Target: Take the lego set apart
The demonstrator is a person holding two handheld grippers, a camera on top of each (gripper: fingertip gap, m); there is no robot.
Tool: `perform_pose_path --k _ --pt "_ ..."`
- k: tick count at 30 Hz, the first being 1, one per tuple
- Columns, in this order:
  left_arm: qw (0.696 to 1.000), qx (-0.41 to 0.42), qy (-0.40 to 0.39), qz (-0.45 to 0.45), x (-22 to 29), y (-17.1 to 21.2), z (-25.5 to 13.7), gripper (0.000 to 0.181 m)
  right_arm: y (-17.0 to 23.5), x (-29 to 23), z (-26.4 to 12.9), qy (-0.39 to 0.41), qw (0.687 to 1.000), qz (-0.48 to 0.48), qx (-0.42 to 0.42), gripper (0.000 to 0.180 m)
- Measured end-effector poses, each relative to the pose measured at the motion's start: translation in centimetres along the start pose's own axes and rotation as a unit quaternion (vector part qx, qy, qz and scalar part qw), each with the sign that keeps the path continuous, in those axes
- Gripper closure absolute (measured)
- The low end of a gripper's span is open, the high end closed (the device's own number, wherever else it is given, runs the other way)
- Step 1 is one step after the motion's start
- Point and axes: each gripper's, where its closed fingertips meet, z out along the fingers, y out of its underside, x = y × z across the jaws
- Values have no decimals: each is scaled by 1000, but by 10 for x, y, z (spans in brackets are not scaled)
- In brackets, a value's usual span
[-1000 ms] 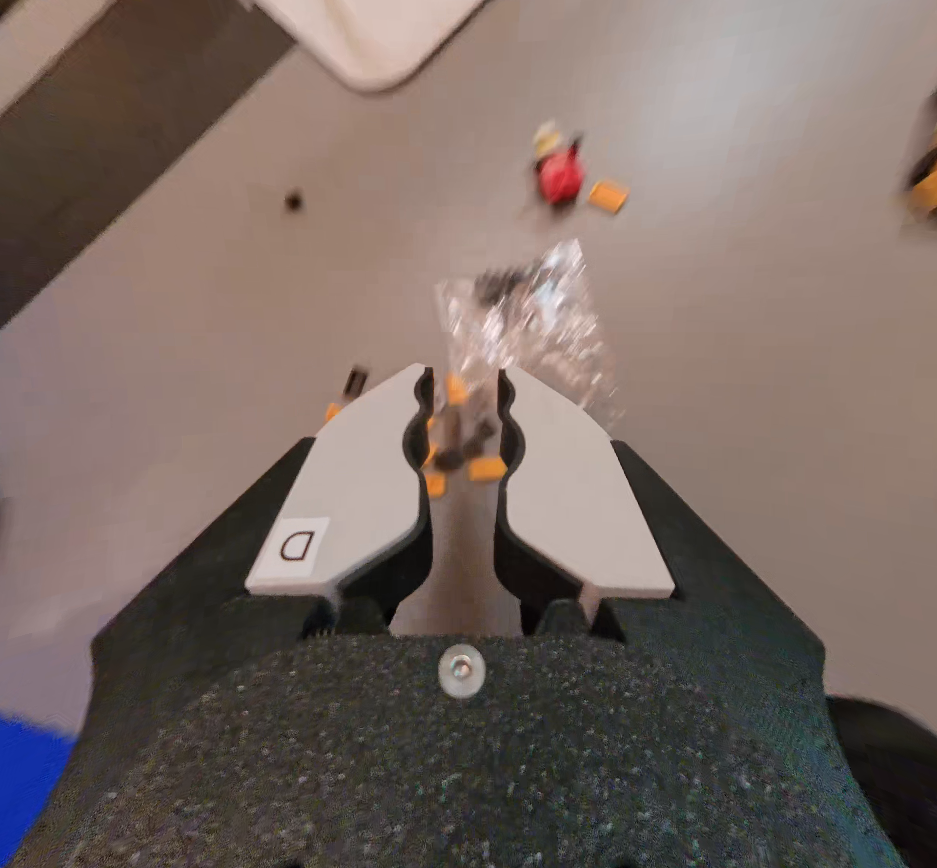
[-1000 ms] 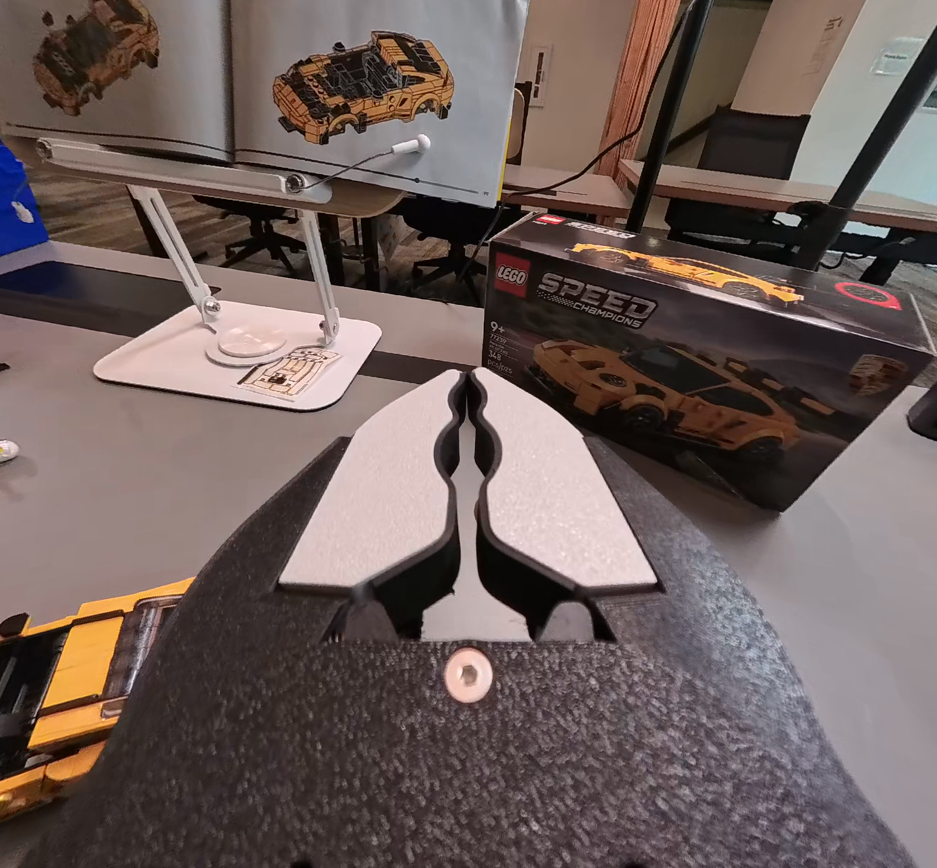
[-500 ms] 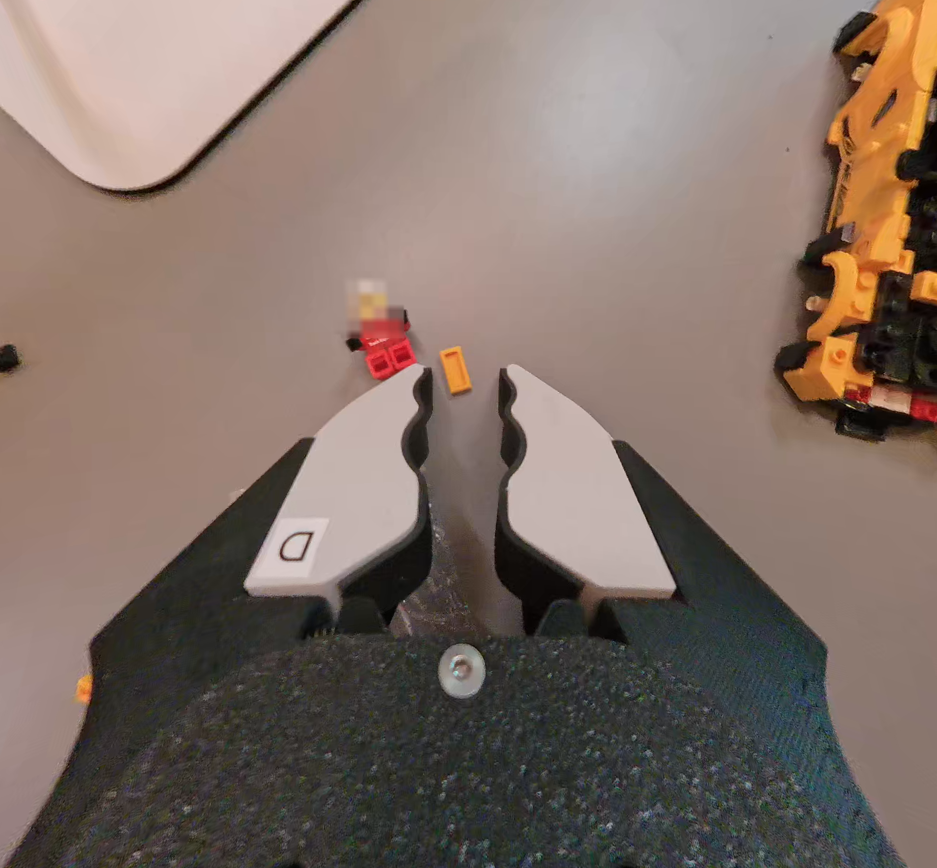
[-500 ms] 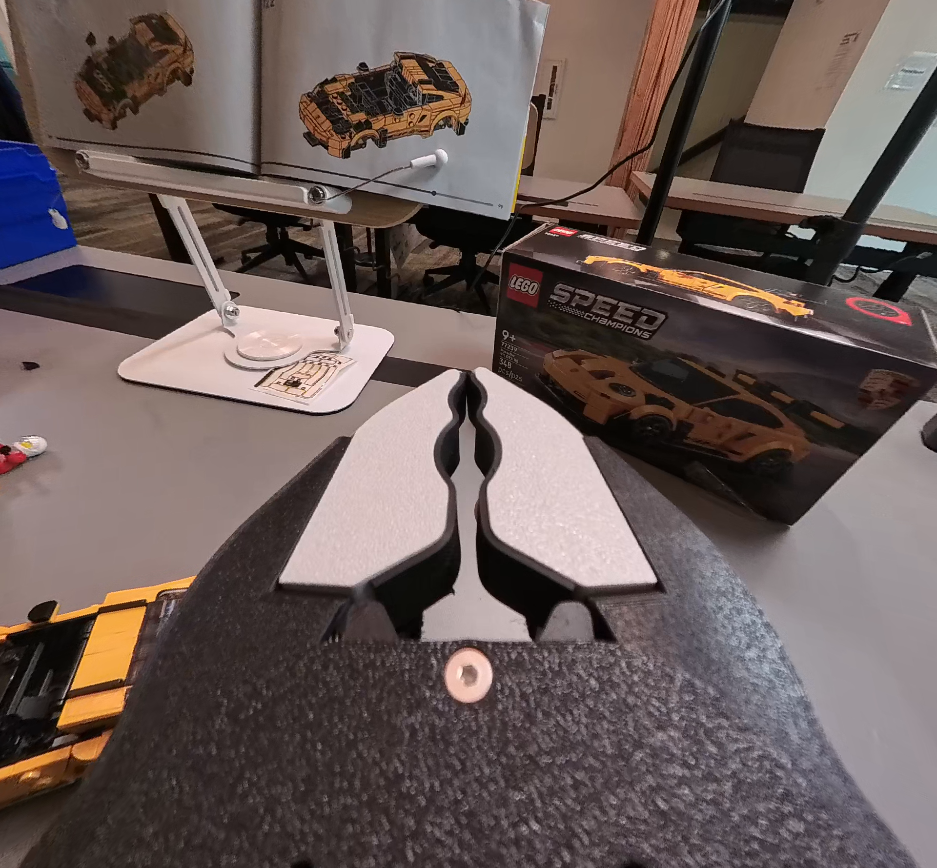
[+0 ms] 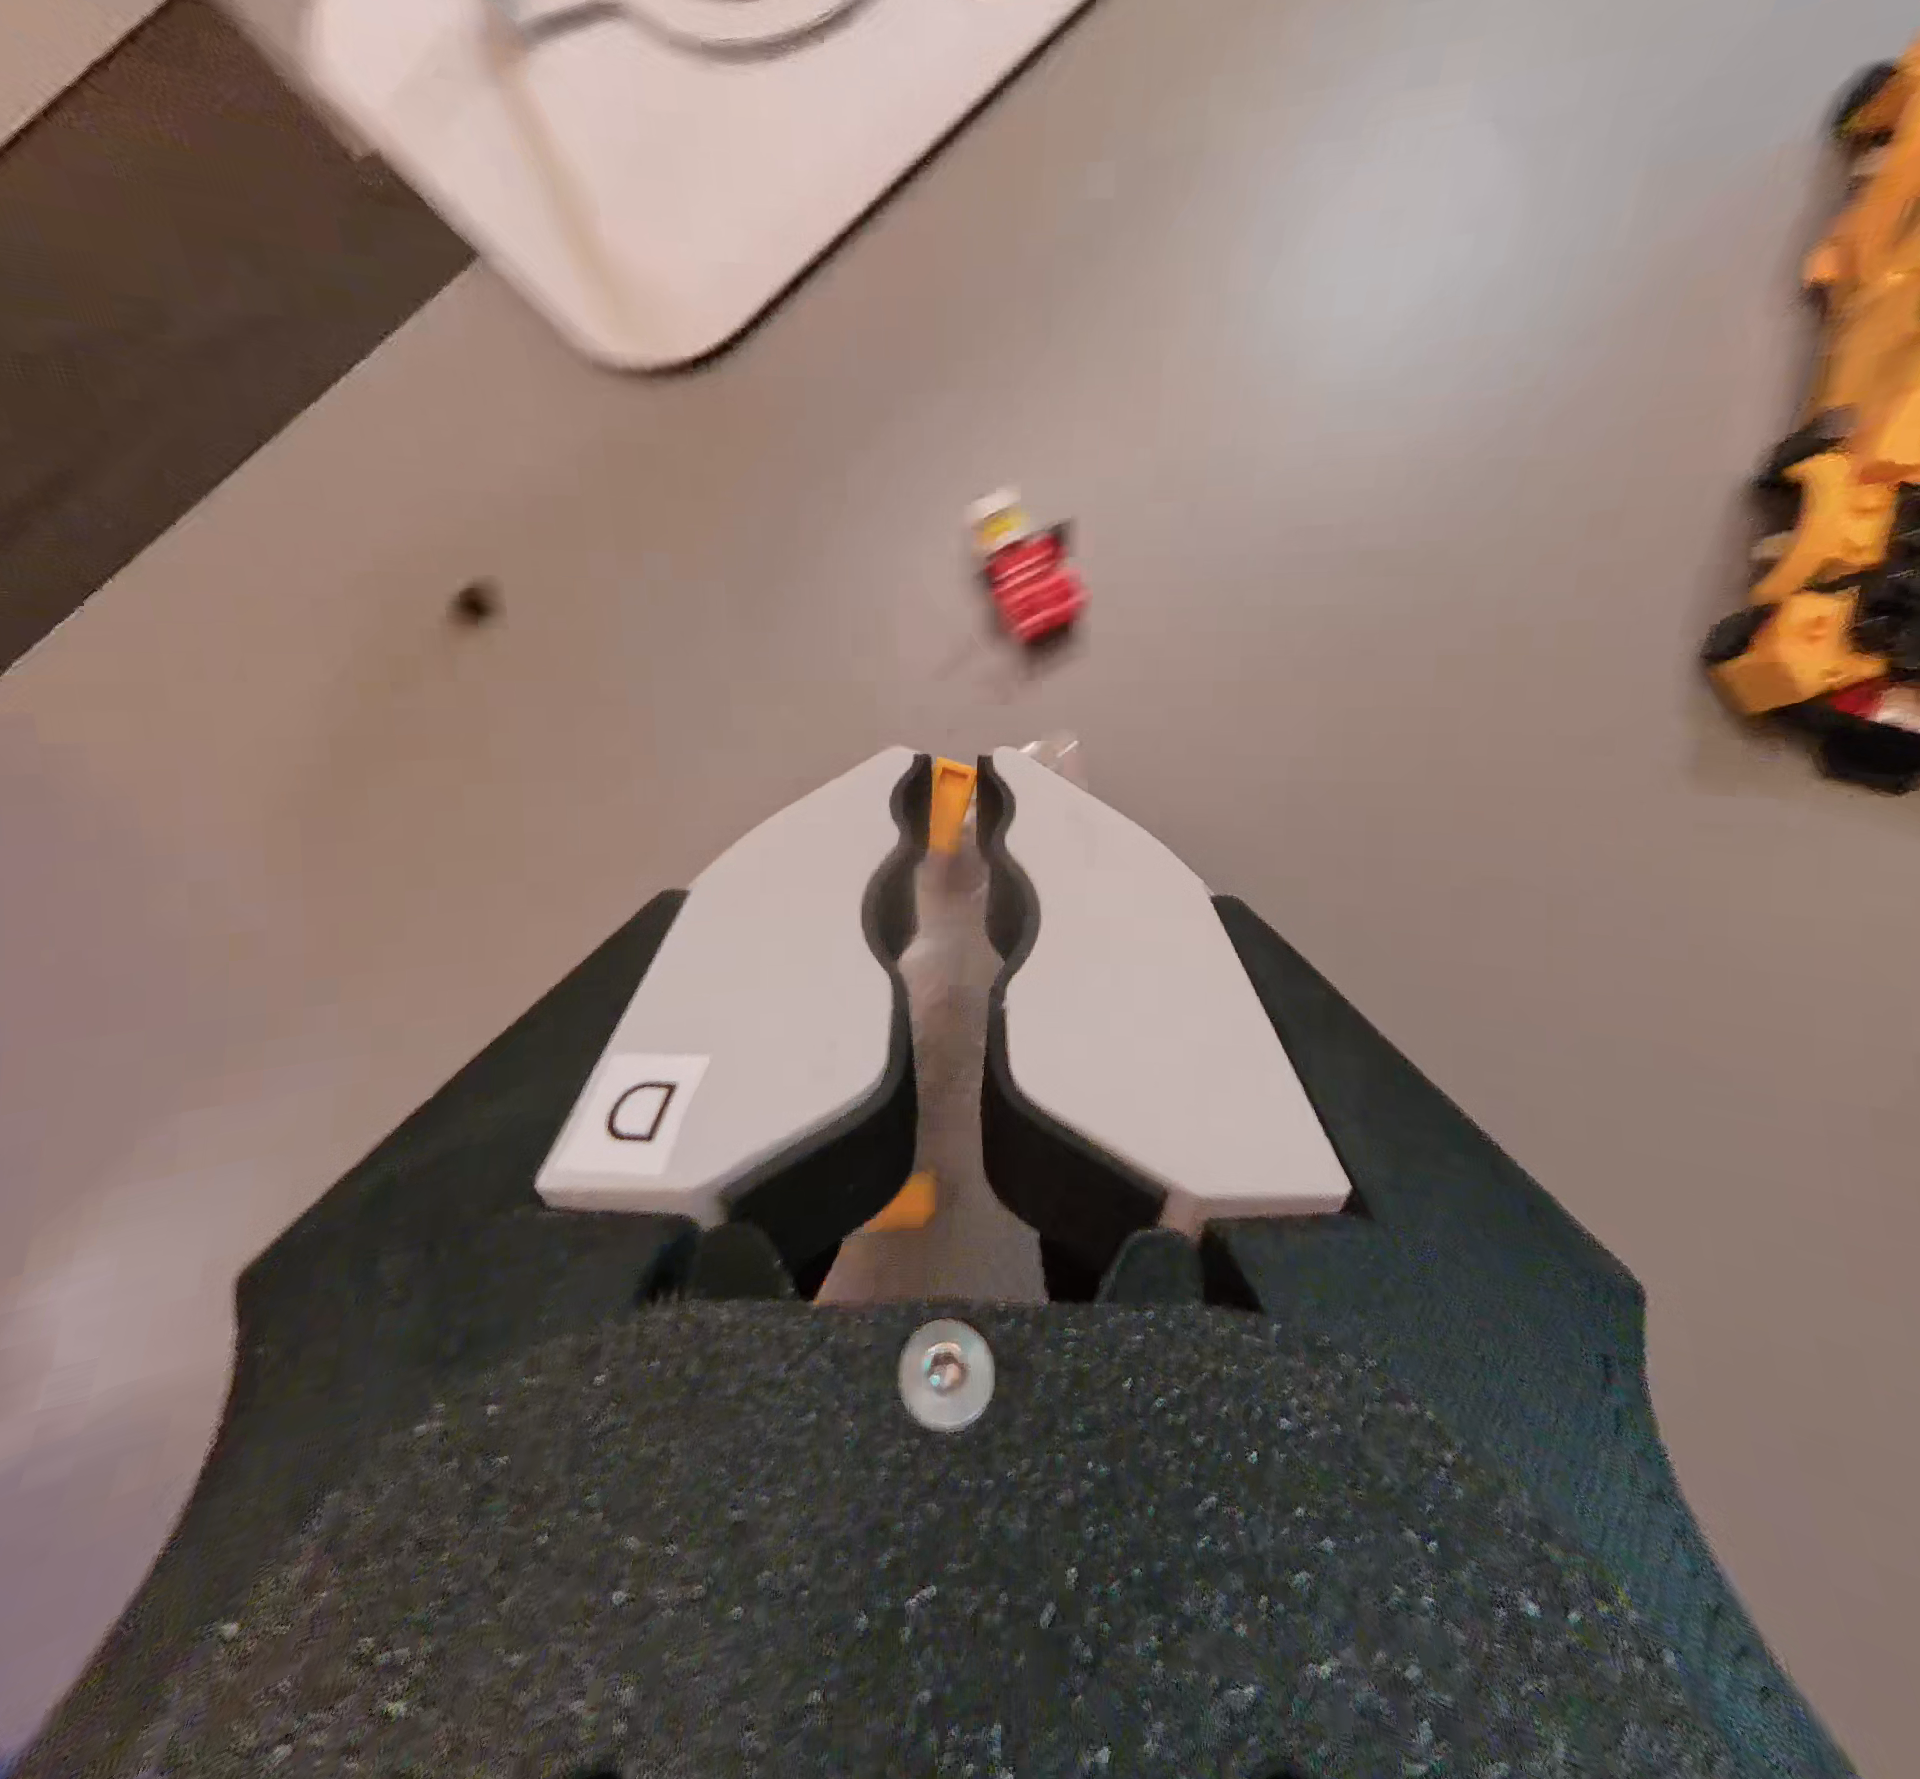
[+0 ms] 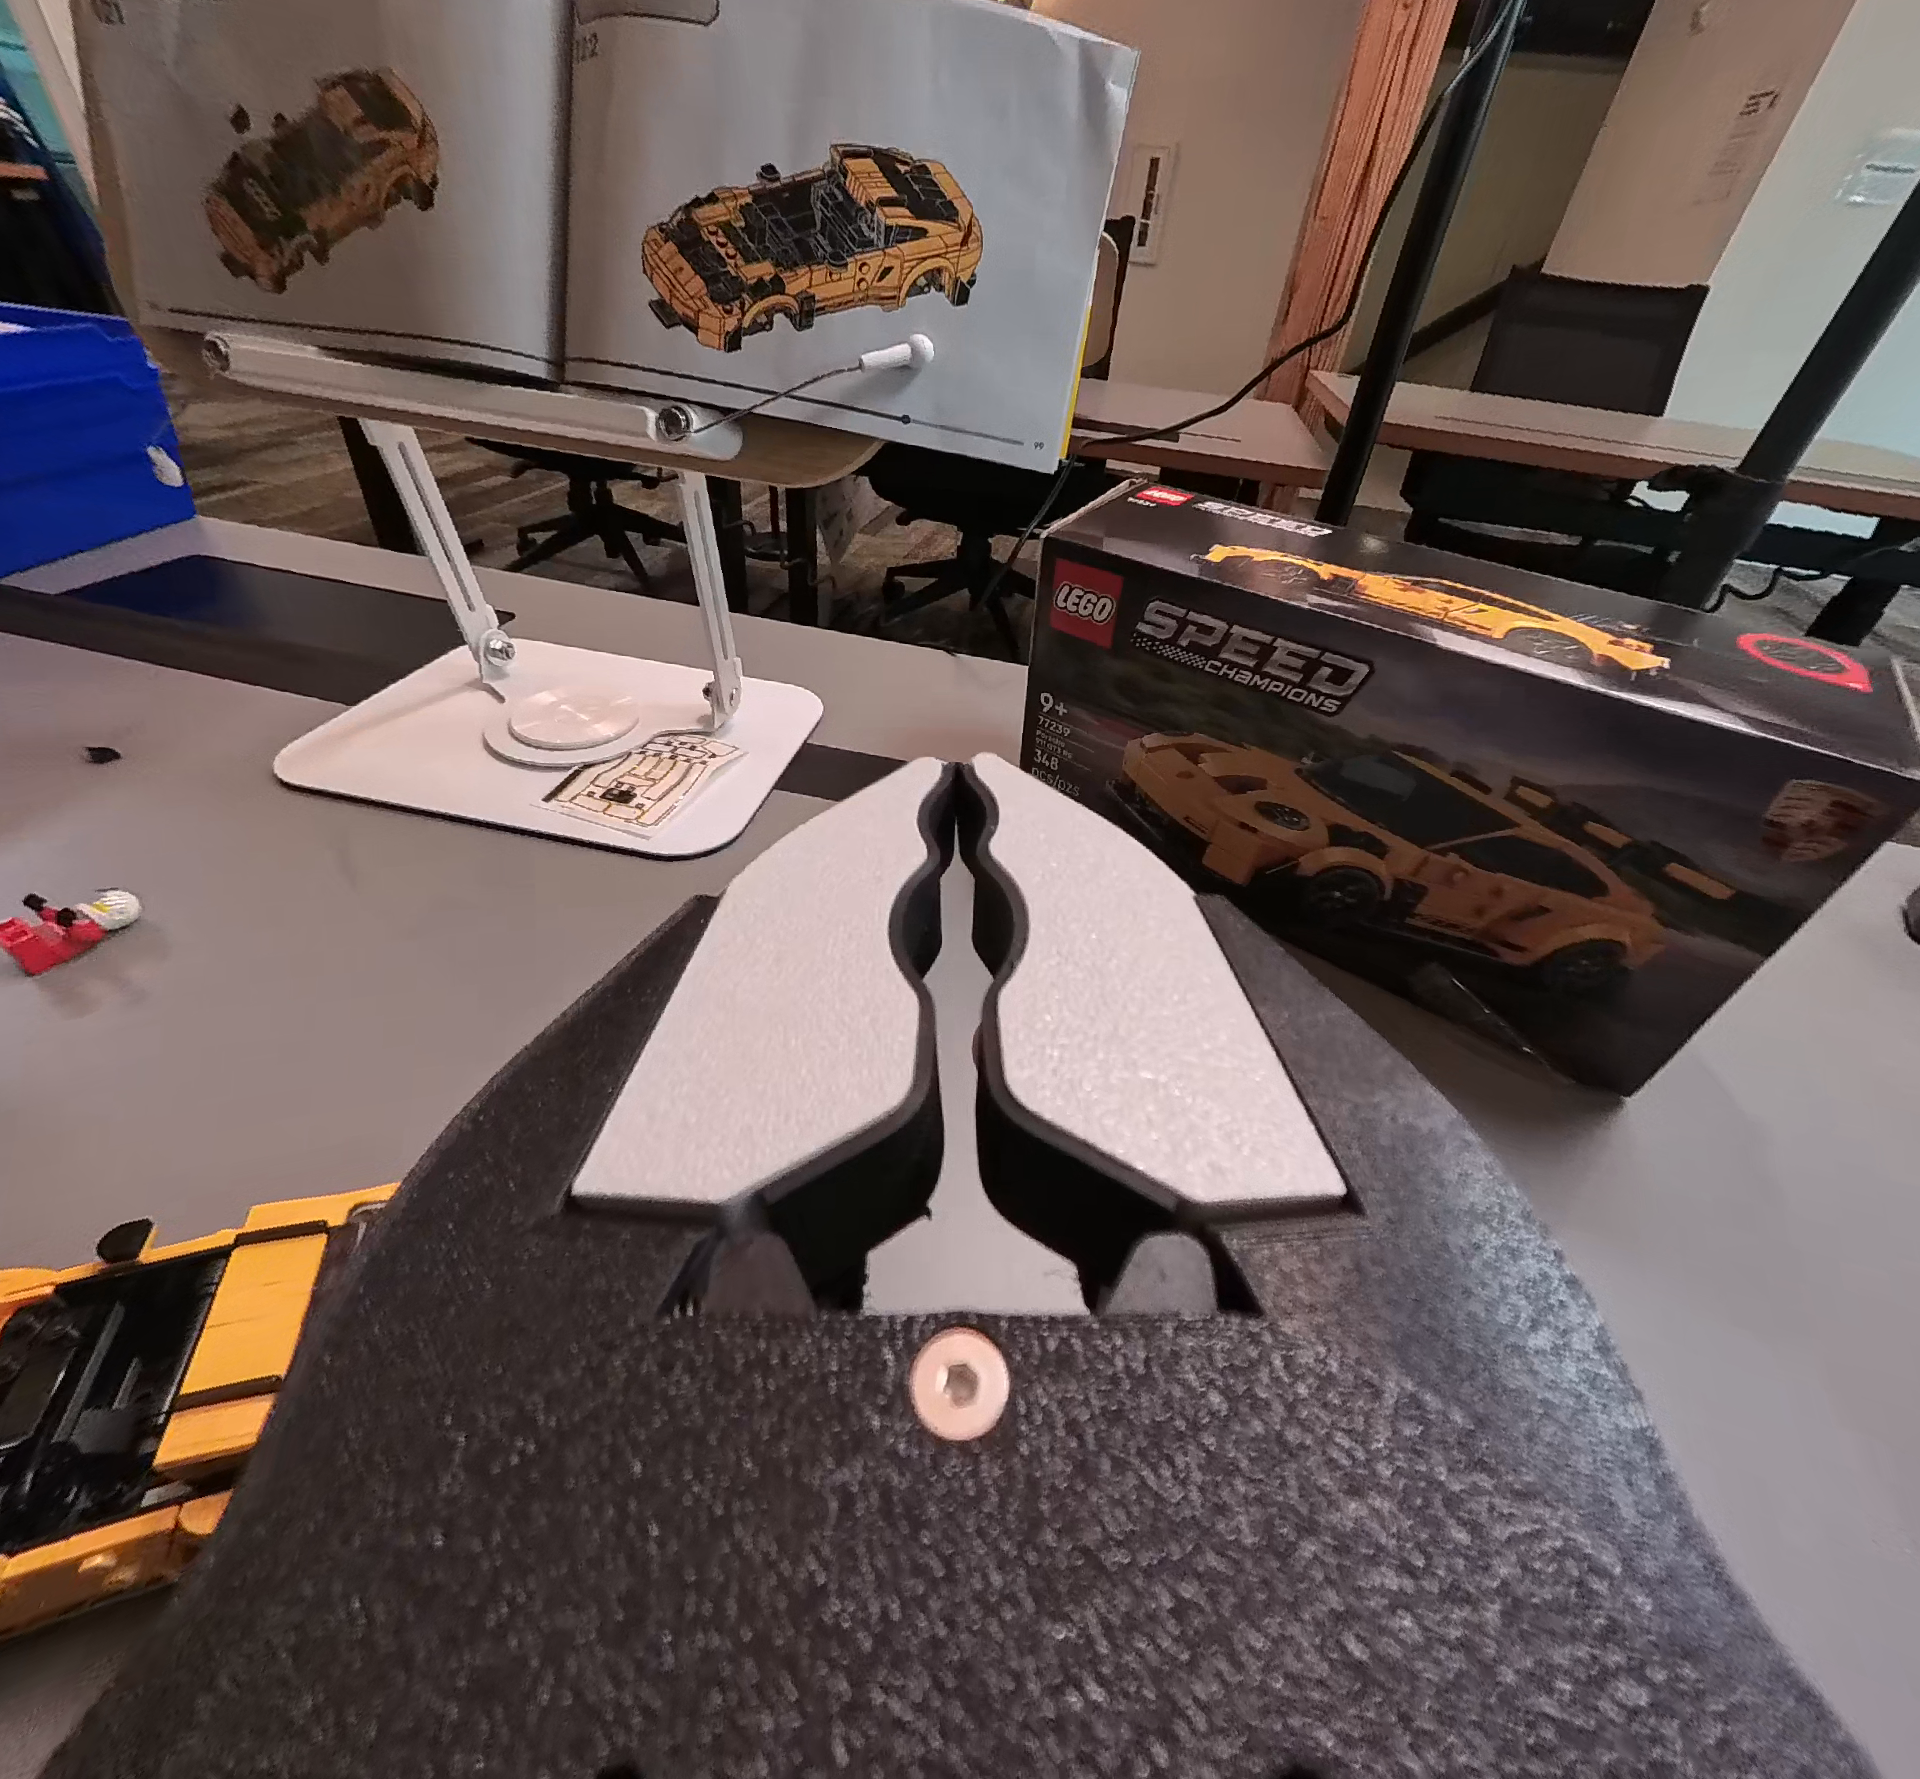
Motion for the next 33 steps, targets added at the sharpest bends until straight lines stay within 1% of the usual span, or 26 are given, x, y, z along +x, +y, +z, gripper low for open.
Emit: perform_pose_path --k 2,4,5,6,8,14,16,19,21,23,25,27,29,33 --pt "998 -35 -19 -40 -28 21 -15 173 -1 -1 0 -3 1000 1 1 180" --pt "995 -52 -34 -80 -50 41 -19 172 0 -3 0 -6 1000 -1 1 180" --pt "993 -62 -31 -95 -55 50 -19 169 0 -4 0 -6 1000 -3 1 180" --pt "992 -68 -28 -105 -58 57 -19 163 -1 -5 0 -6 1000 -4 2 180" --pt "991 -66 -23 -114 -60 61 -18 155 -1 -5 -1 -7 1000 -6 3 180" --pt "992 -45 -9 -121 -61 55 -25 147 -2 -8 -1 -12 1000 -9 4 180" --pt "992 -21 2 -123 -57 47 -25 148 -2 -8 -1 -13 1000 -8 5 180" --pt "993 21 45 -103 -33 23 -18 150 -1 -8 0 -14 1000 -7 5 180" --pt "993 30 76 -88 -11 7 -5 150 -1 -8 0 -14 1000 -8 4 180" --pt "994 19 92 -65 7 -4 14 148 -1 -9 0 -15 1000 -8 4 180" --pt "995 -6 86 -46 17 -9 35 144 -1 -8 -1 -15 1000 -8 4 180" --pt "996 -28 78 -35 22 -13 51 145 -3 -7 -1 -13 1000 -7 6 180" --pt "997 -58 52 -11 19 -12 61 157 -5 -5 -2 -11 1000 -6 9 180" --pt "998 -22 57 24 33 -40 67 158 -7 -1 -3 -9 1000 -1 14 180"
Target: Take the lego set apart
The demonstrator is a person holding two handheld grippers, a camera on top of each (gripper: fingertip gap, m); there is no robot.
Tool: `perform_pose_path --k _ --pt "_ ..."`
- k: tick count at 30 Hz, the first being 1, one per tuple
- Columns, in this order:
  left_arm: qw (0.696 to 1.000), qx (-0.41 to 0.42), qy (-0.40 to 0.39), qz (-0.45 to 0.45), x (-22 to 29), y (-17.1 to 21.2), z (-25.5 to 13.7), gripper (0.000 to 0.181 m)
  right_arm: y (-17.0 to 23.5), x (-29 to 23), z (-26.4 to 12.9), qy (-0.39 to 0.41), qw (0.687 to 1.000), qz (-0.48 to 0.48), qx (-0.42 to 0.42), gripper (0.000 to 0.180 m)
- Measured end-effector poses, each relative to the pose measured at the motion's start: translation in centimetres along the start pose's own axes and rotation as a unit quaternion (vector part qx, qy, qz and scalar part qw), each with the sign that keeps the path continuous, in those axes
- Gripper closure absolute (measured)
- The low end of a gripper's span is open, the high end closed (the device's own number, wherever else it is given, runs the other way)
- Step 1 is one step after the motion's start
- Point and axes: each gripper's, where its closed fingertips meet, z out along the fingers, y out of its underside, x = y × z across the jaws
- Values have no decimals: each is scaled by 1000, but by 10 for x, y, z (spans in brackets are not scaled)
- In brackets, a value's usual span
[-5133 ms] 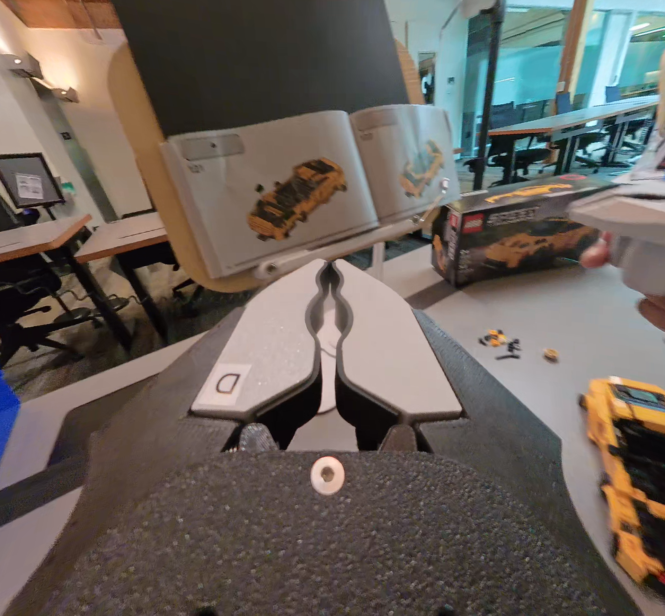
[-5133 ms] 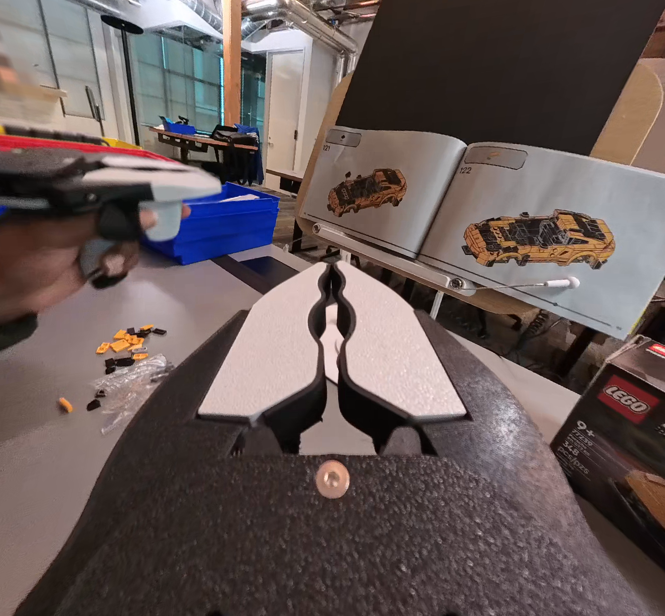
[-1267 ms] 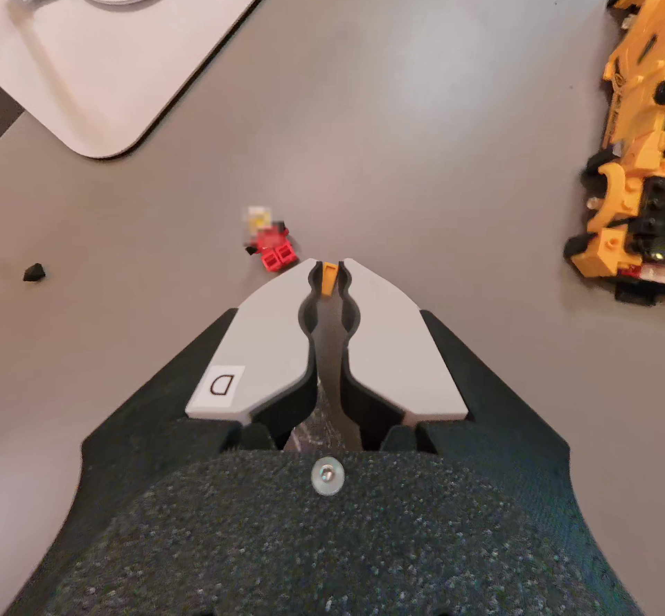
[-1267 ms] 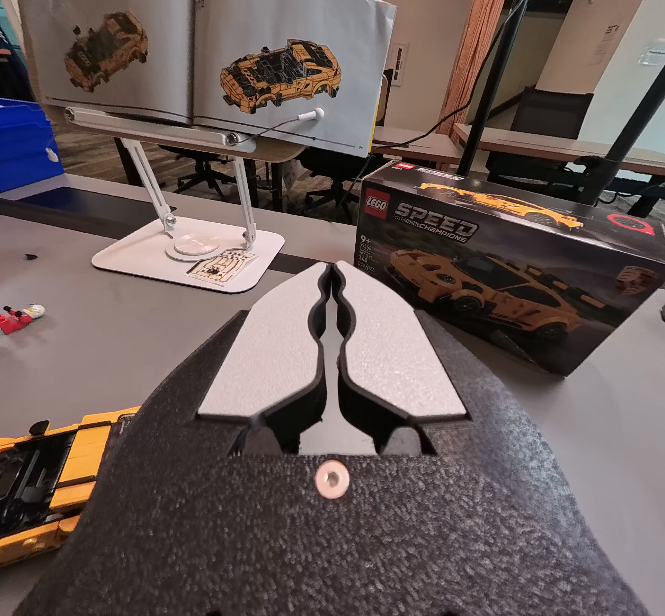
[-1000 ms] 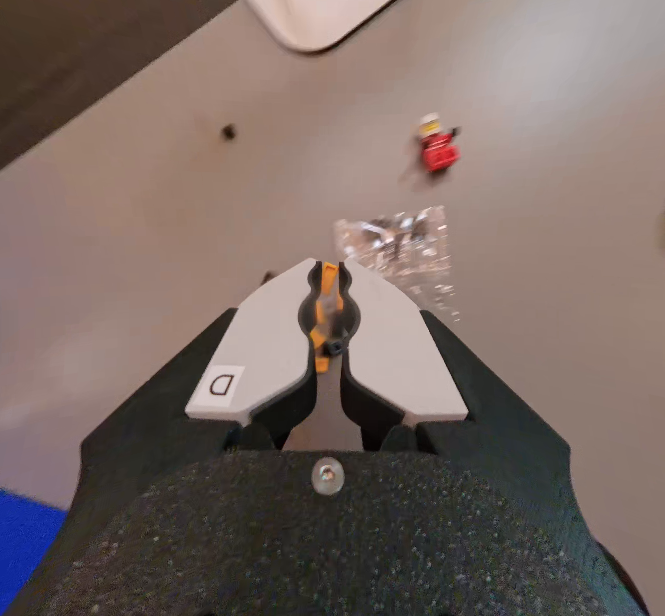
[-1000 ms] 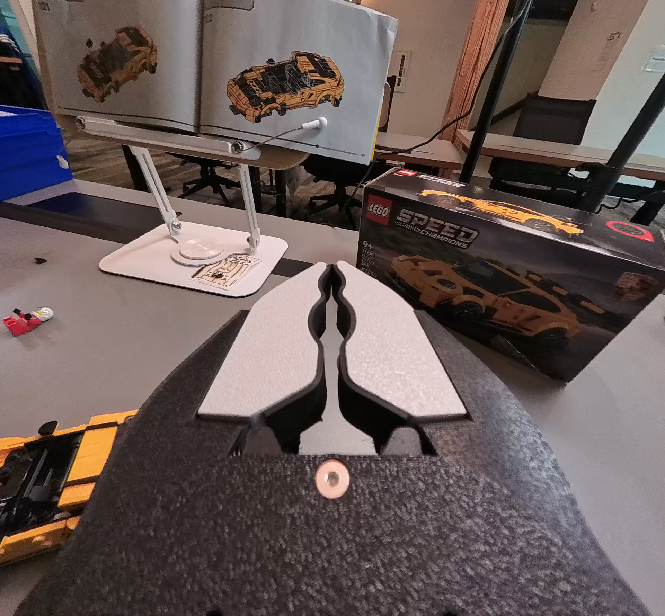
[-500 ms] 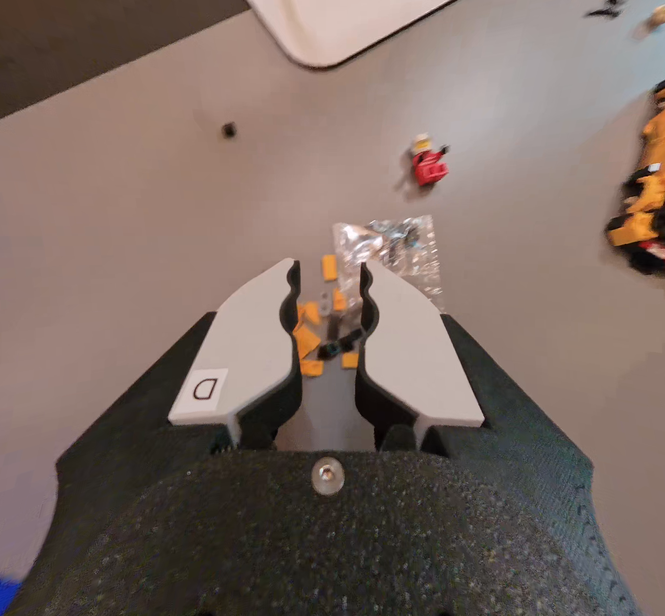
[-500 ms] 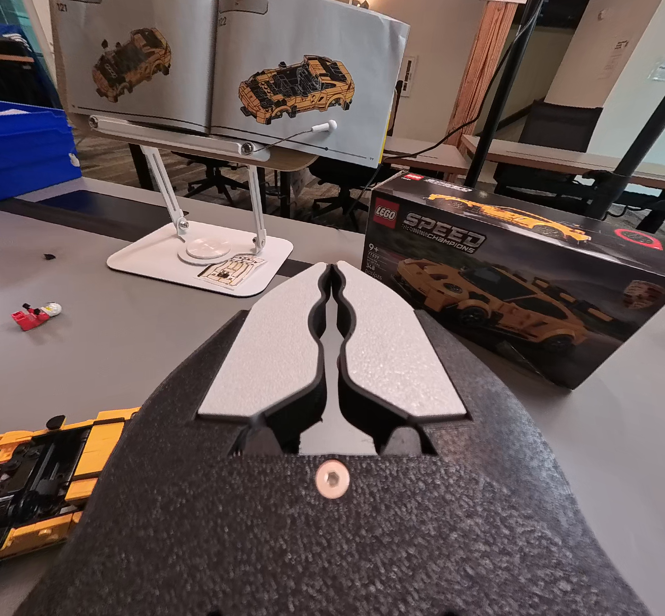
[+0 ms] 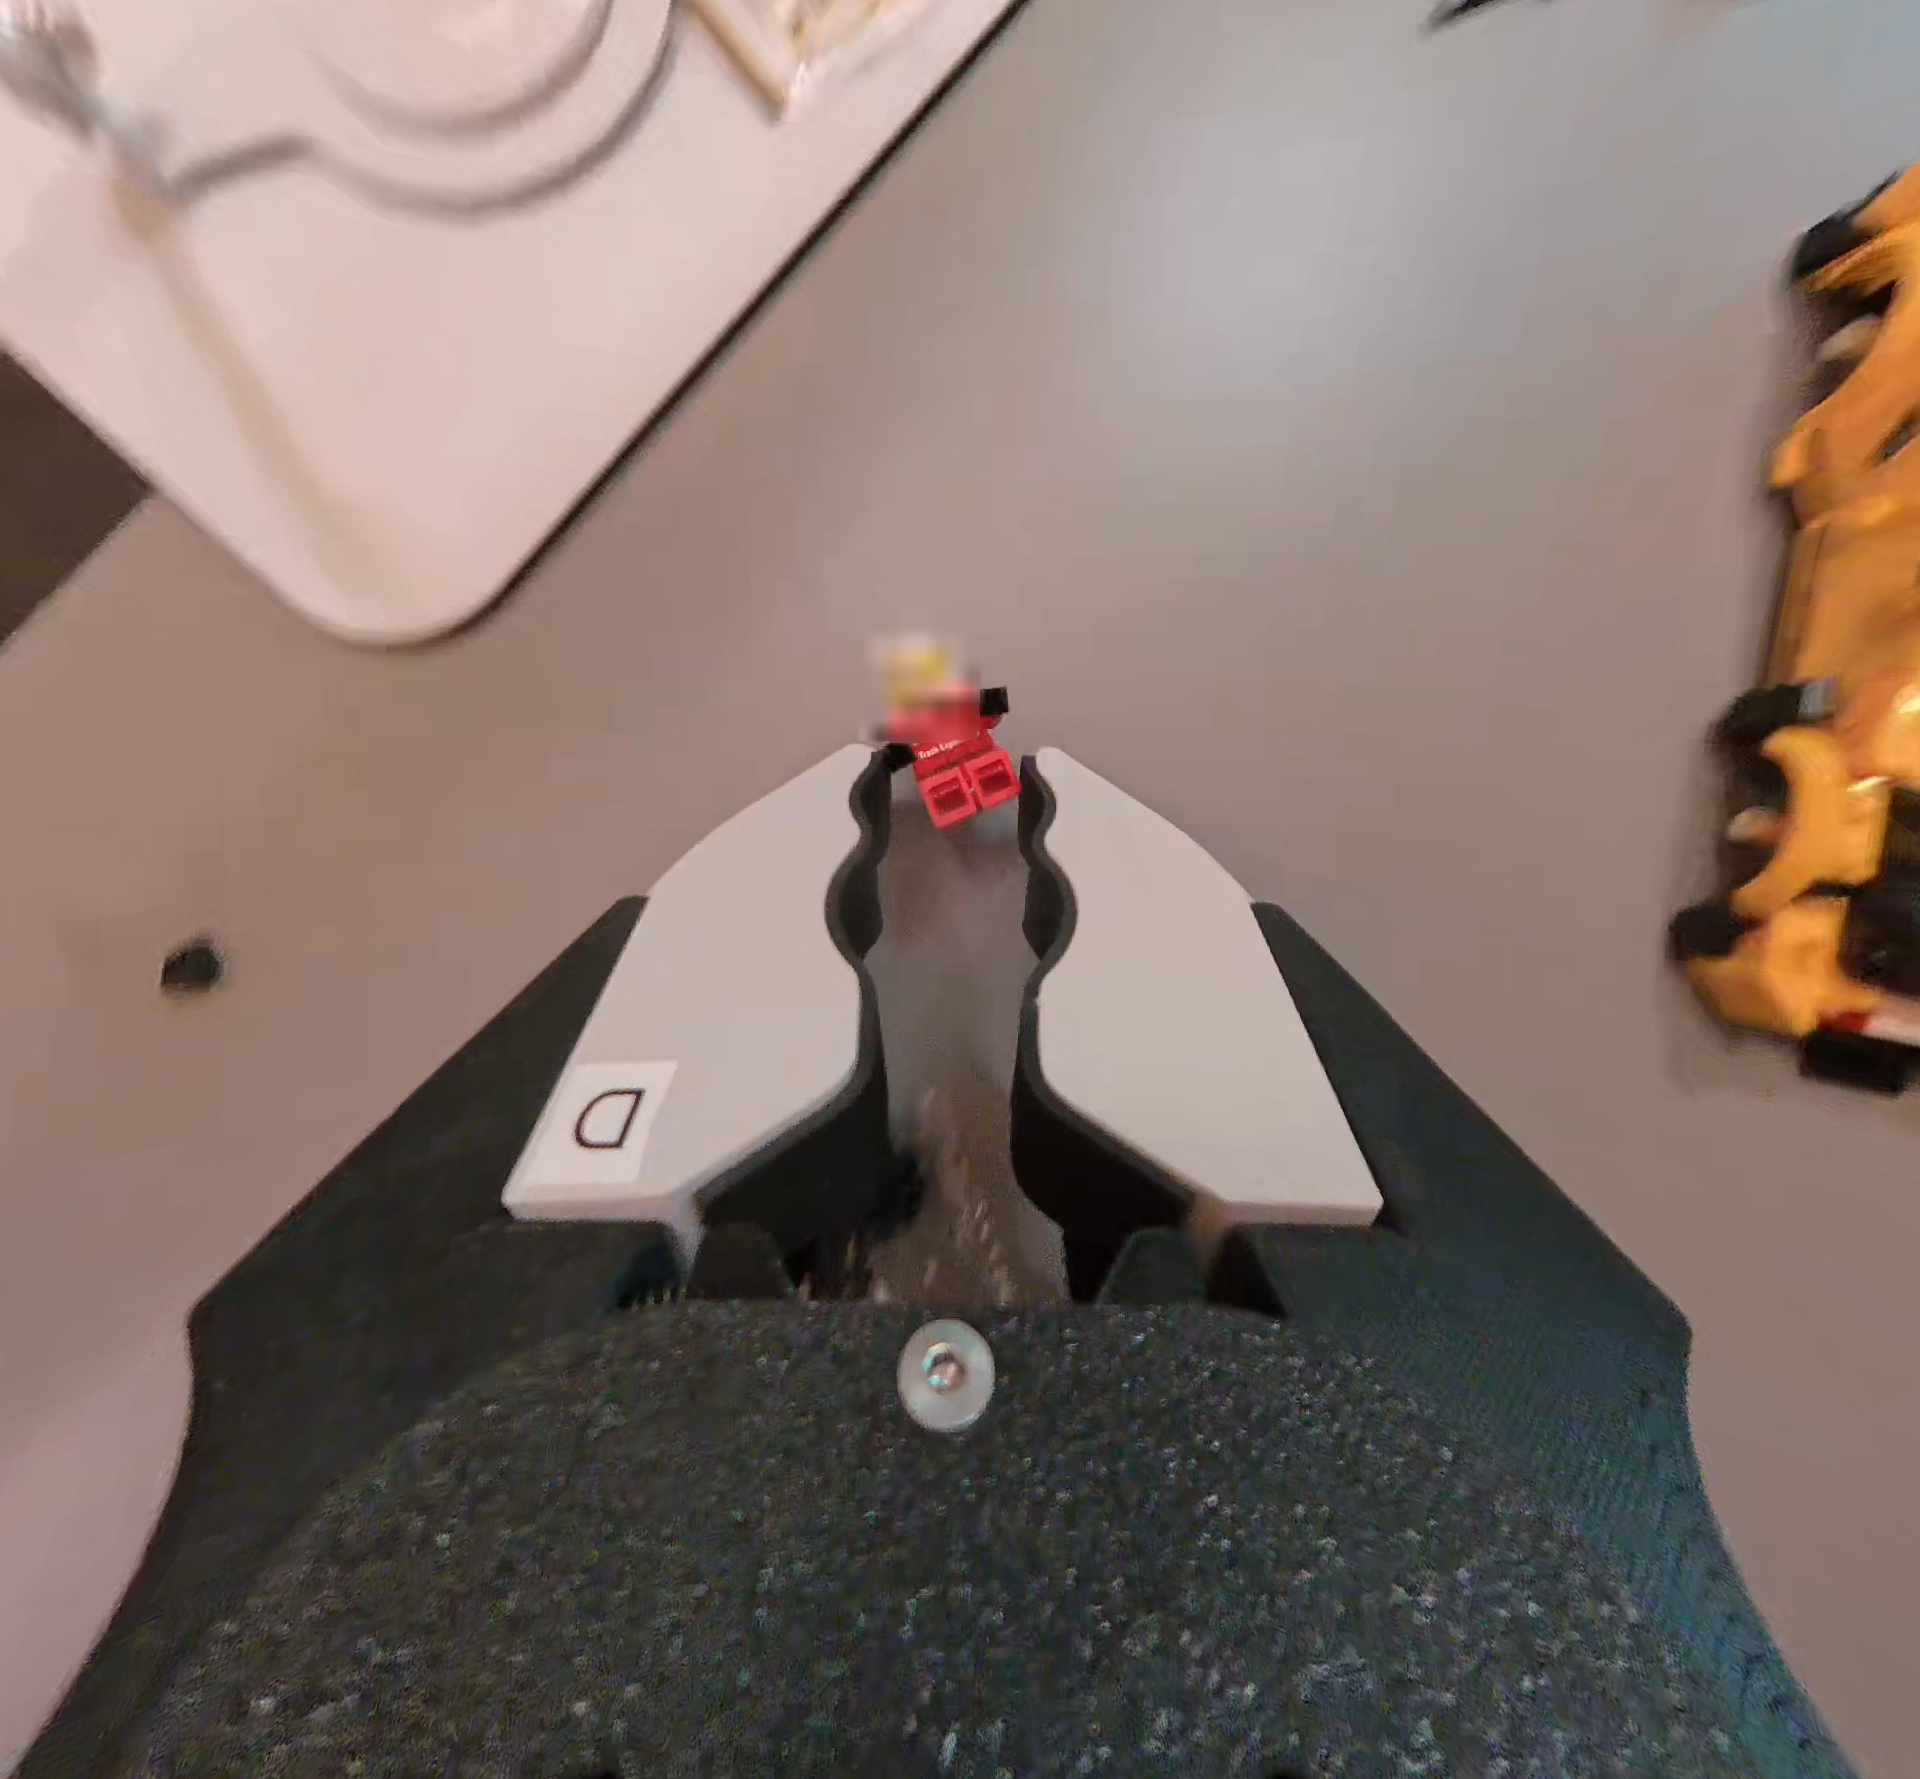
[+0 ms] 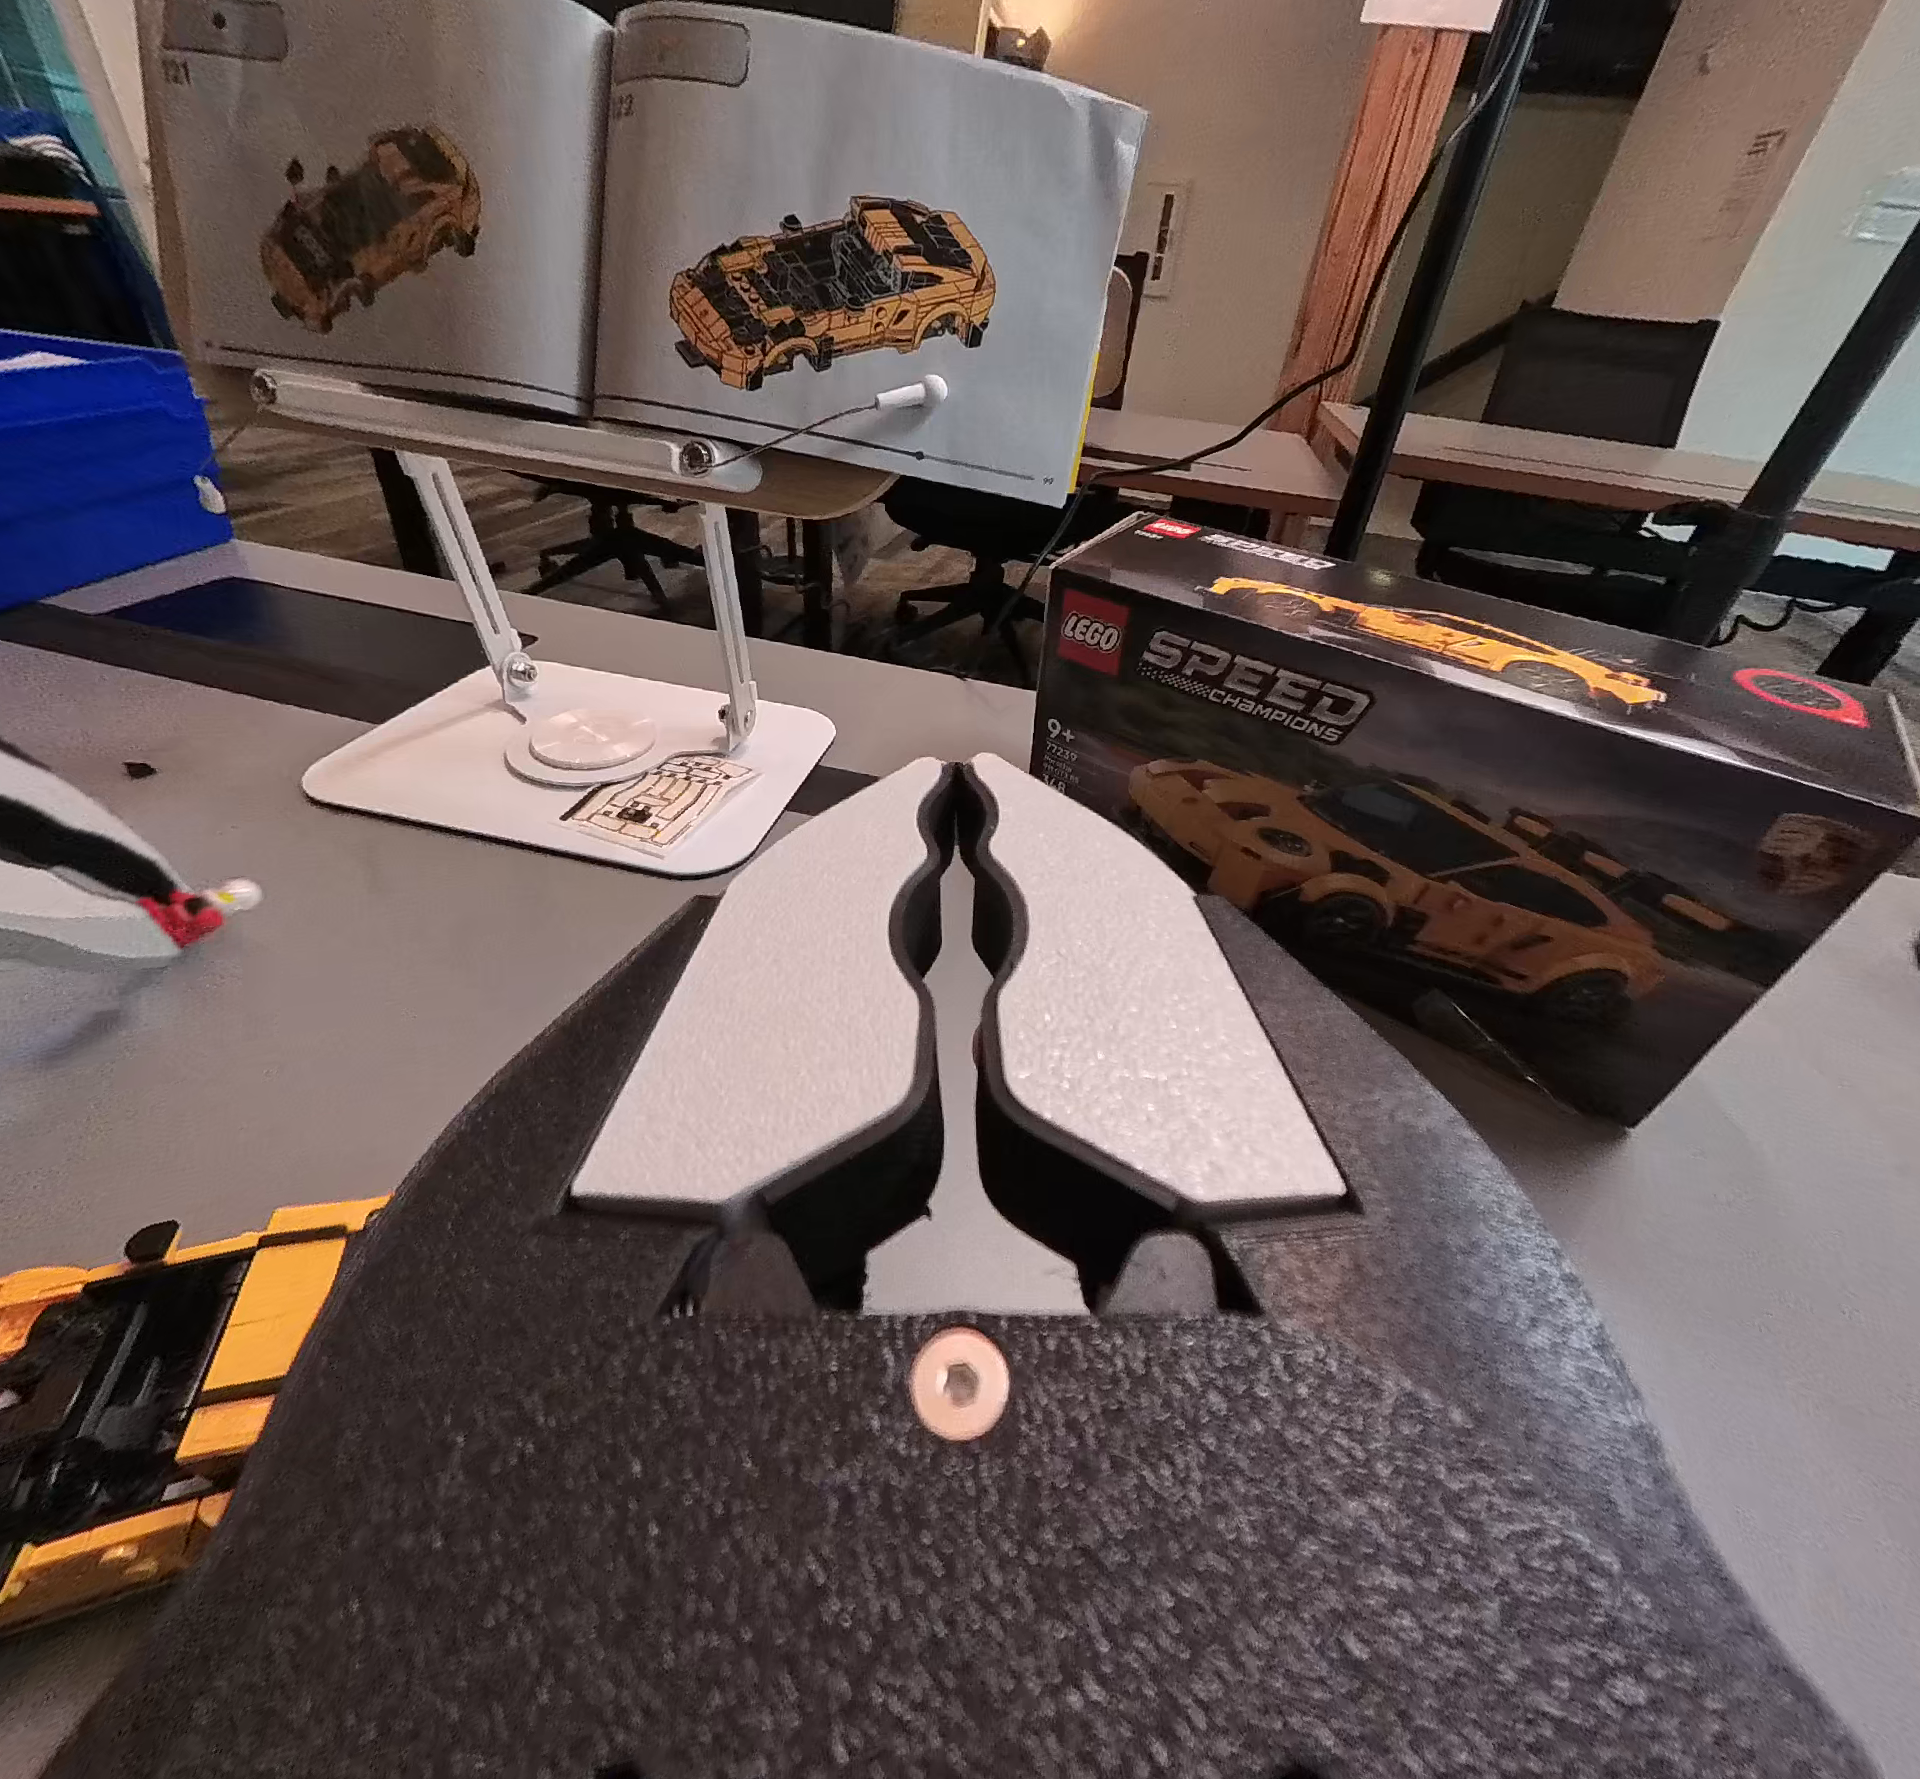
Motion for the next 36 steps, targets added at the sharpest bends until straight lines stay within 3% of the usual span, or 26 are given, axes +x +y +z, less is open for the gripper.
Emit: perform_pose_path --k 9,12,14,17,21,29,33,36 --pt "990 119 75 -14 51 -109 55 157 0 5 -1 8 1000 -2 3 180" --pt "988 124 85 -15 59 -125 74 156 3 6 0 8 1000 -2 1 180" --pt "987 133 86 -18 60 -129 76 145 4 6 0 8 1000 -2 -1 180" --pt "984 167 65 -9 50 -133 58 139 4 5 0 7 1000 -2 0 180" --pt "971 236 34 -26 26 -140 11 146 7 -4 5 0 1000 -12 -4 180" --pt "910 392 -101 -92 -69 -146 -90 169 -31 -57 40 -53 995 -83 29 171" --pt "890 420 -122 -129 -100 -134 -110 171 -68 -102 86 -82 987 -136 41 144" --pt "887 426 -117 -135 -108 -125 -113 170 -97 -142 129 -74 975 -202 52 113"
